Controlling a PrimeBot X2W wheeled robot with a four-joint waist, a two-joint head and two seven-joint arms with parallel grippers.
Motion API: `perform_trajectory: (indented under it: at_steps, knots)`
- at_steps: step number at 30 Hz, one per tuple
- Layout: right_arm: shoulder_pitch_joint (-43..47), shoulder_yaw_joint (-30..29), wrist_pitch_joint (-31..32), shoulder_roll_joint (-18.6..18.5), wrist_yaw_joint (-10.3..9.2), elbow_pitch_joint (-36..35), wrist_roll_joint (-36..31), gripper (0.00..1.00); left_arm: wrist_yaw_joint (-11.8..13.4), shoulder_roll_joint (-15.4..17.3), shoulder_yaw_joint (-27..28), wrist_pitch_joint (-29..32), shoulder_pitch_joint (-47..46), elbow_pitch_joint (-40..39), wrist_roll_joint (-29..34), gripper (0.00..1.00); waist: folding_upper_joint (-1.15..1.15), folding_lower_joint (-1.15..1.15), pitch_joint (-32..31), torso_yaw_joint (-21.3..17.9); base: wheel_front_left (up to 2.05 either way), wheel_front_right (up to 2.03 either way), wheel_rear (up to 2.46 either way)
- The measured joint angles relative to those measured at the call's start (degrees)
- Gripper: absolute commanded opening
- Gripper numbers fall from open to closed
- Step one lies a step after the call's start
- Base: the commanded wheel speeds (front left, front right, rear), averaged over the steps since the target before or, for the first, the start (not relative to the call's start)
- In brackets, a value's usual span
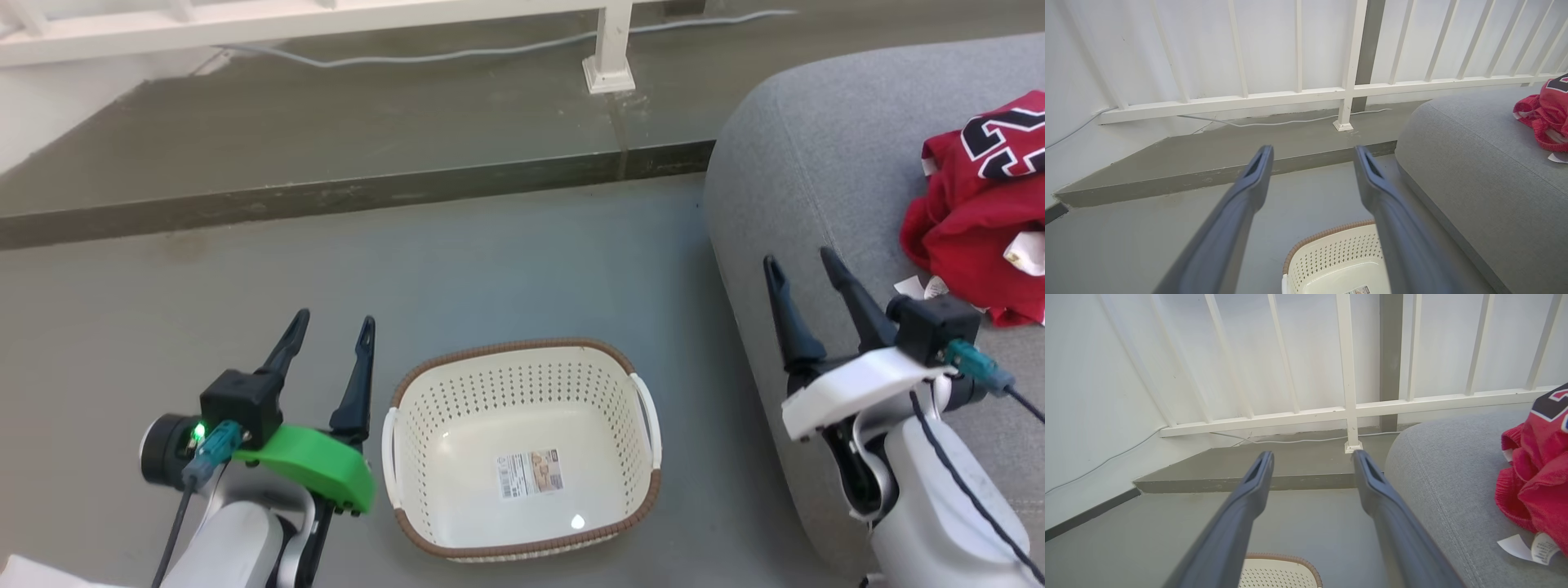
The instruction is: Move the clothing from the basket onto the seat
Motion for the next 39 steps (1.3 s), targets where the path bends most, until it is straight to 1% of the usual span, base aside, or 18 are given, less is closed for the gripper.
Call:
perform_trajectory:
  at_steps: [10,18,22,39]
  knots:
    - [5.63,0.87,0.00,0.07,-0.13,-1.42,-0.90,1.00,0.42,-0.04,3.26,-0.49,4.75,2.04,-0.45,1.00,0.00,0.00,-3.32,0.43,0.00,0.00,0.00]
    - [8.37,0.73,0.00,0.00,-1.93,-3.09,-1.85,1.00,0.42,-0.34,5.37,-0.49,7.38,3.63,-0.42,1.00,0.00,0.00,-4.63,0.22,0.00,0.00,0.00]
    - [8.64,0.62,0.01,0.01,-2.11,-4.17,-1.83,1.00,0.42,-0.73,7.15,-0.58,7.67,3.96,-0.16,1.00,0.00,0.00,-4.79,0.02,0.00,0.00,0.00]
    - [10.76,0.73,0.46,0.03,-2.61,-7.31,-1.79,1.00,0.42,-2.69,8.44,-0.59,8.67,4.03,1.57,1.00,0.00,0.00,-5.00,-0.28,0.00,0.00,0.00]
